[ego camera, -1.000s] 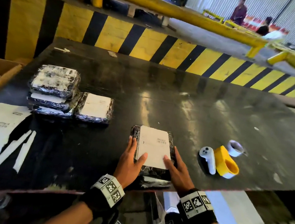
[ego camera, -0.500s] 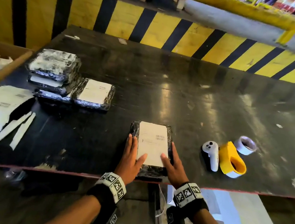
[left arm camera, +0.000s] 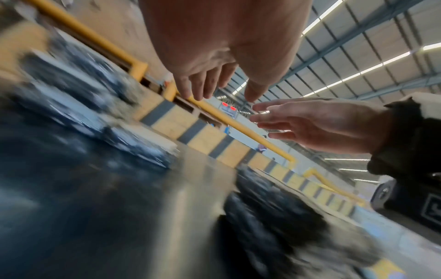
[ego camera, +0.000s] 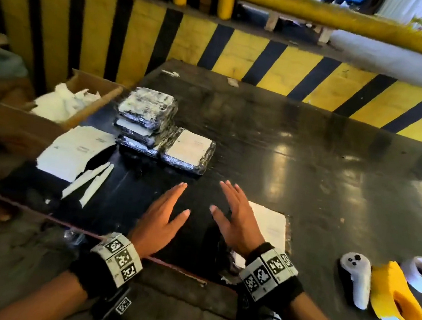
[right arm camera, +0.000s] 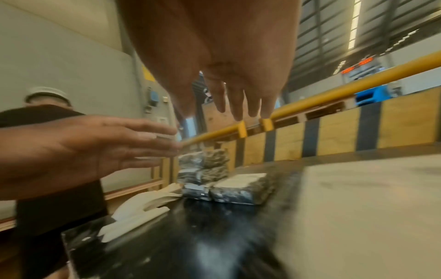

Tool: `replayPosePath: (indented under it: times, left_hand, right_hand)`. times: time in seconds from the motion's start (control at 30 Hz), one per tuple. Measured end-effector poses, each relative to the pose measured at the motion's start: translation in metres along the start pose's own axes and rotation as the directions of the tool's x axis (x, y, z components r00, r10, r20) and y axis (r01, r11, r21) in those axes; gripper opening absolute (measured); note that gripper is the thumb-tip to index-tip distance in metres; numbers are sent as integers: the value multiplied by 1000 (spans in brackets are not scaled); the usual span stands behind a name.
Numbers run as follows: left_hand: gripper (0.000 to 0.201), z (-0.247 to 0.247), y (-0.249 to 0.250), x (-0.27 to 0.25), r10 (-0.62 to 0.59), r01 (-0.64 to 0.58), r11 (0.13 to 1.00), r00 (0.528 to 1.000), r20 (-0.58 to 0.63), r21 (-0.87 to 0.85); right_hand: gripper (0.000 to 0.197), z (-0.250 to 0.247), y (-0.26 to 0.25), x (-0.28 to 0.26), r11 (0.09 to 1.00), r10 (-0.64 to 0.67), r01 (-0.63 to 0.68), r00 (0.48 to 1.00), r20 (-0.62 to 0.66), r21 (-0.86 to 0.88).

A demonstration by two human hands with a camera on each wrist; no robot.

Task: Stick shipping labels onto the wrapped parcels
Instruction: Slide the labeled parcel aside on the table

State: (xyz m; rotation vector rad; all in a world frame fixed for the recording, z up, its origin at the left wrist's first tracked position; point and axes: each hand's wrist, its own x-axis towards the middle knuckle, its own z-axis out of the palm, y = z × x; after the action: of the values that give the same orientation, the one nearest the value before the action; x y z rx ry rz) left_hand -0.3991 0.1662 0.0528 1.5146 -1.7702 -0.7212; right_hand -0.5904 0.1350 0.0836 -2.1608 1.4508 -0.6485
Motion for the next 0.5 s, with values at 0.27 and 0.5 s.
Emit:
replayPosePath:
  times: [0.27,0.5]
  left_hand:
    - [67,-149,-130,15,-40,89,971,976,-214,222]
    - [69,-240,-239,57,-133,202,947,955,-265,251]
  right_hand:
    - [54,102,-85,133,975,-215,221,963,164,-20]
    - [53,210,-146,227,984,-169,179,931,325,-1]
